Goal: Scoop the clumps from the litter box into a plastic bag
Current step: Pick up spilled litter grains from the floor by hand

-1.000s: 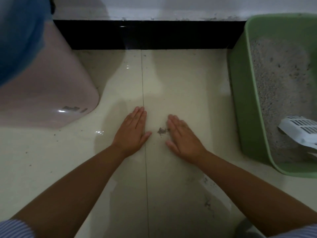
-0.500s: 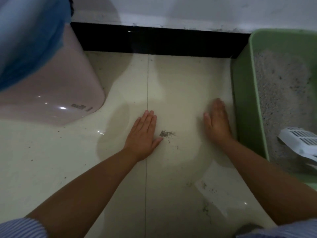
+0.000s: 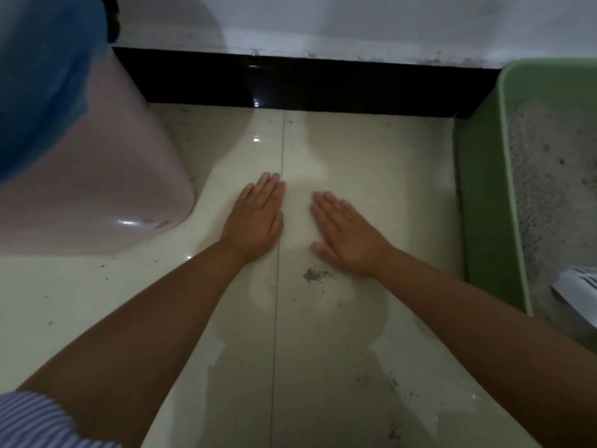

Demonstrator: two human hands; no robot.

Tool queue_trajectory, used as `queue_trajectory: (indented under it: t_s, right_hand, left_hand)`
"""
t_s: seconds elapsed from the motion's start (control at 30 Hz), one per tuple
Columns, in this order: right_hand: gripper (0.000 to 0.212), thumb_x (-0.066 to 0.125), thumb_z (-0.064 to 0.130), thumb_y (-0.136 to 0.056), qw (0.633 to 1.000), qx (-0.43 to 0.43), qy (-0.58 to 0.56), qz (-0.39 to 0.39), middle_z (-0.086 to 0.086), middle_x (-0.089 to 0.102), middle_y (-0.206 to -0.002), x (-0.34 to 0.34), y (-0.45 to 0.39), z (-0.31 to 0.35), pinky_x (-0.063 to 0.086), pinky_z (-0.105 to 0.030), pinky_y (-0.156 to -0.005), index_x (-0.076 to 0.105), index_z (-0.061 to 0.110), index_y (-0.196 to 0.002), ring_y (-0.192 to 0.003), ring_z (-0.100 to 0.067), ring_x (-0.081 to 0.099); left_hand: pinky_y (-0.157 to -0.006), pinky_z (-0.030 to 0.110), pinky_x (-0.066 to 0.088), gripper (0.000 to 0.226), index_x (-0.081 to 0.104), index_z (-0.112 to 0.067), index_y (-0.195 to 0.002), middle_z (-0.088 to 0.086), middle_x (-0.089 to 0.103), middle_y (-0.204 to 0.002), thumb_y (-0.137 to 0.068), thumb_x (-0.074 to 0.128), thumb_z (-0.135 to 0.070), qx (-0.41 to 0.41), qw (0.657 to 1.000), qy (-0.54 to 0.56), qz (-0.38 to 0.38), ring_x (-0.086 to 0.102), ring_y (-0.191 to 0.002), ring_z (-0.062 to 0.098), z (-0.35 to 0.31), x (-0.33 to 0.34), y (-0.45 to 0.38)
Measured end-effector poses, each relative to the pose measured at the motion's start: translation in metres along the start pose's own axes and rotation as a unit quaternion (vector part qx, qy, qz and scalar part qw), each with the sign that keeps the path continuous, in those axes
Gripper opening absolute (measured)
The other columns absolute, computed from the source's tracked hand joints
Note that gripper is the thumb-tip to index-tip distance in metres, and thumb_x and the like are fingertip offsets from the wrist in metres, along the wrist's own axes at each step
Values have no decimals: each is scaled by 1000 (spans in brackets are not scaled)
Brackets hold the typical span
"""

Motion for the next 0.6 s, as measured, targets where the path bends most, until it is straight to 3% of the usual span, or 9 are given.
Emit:
queue_trajectory:
  t_s: [0.1, 0.13, 0.2, 0.23, 0.33, 0.4, 0.47, 0.6]
  right_hand:
    - [99, -13, 64, -73, 993, -98, 23, 65, -15, 7, -156, 14, 9, 28, -7, -25, -111, 14, 3, -146, -145, -21, 3]
    - [95, -11, 59, -80, 989, -131, 36, 61, -17, 23, -152, 14, 17, 35, 7, -28, -113, 27, 0, -142, -142, -21, 18]
    - [83, -6, 46, -95, 984, -151, 48, 80, -17, 56, -131, 20, 36, 36, 41, -34, -101, 56, -1, -124, -122, -24, 54]
    - [78, -4, 42, -97, 983, -157, 48, 81, -15, 61, -125, 25, 47, 32, 47, -33, -95, 59, 1, -120, -115, -25, 60]
    - [62, 4, 41, -99, 988, -131, 22, 85, -19, 59, -126, 23, 81, 22, 29, -26, -107, 43, 1, -125, -118, -28, 56]
    - [61, 8, 42, -99, 998, -59, -16, 36, -25, 58, -126, 9, 92, 8, 10, -17, -114, 39, -2, -126, -124, -30, 44]
    - [69, 11, 45, -99, 998, 14, -52, -15, -29, 53, -129, -3, 101, -7, -4, -8, -111, 43, -8, -129, -130, -30, 37]
    - [79, 18, 49, -84, 983, 126, -122, -45, -21, 18, -152, 0, 105, -29, -4, -12, -109, 22, -5, -142, -143, -24, 7]
  left_hand:
    - [-116, 31, 6, 85, 29, 0, -144, 16, 23, -153, -74, 2, -41, 52, 999, 4, 6, 17, -145, 28, -7, 0, -2]
    - [-116, 32, 9, 80, 35, 3, -141, 19, 30, -150, -77, 8, -38, 69, 998, -7, 9, 25, -142, 32, -11, 1, -3]
    - [-109, 31, 19, 66, 51, 9, -128, 26, 49, -135, -81, 24, -28, 107, 993, -44, 16, 47, -126, 42, -19, 4, -2]
    - [-103, 32, 23, 60, 58, 11, -120, 28, 57, -126, -80, 30, -24, 130, 989, -68, 20, 55, -116, 44, -23, 8, -1]
    - [-96, 33, 27, 56, 64, 9, -112, 25, 64, -116, -77, 36, -24, 204, 971, -124, 30, 64, -105, 40, -44, 16, 12]
    - [-97, 32, 27, 55, 65, 7, -113, 23, 65, -117, -78, 36, -26, 246, 960, -127, 39, 64, -105, 38, -60, 24, 27]
    - [-98, 32, 27, 54, 64, 7, -114, 22, 64, -118, -84, 35, -28, 272, 953, -114, 64, 64, -106, 37, -71, 35, 45]
    - [-100, 31, 27, 52, 61, 11, -115, 26, 62, -119, -85, 37, -24, 294, 947, -56, 114, 61, -108, 41, -95, 52, 80]
Point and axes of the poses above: each hand's wrist, its own y-axis away from the middle knuckle, its own x-axis out of the palm, z = x × y, the point moved 10 cm from there along -y, towards the middle knuckle
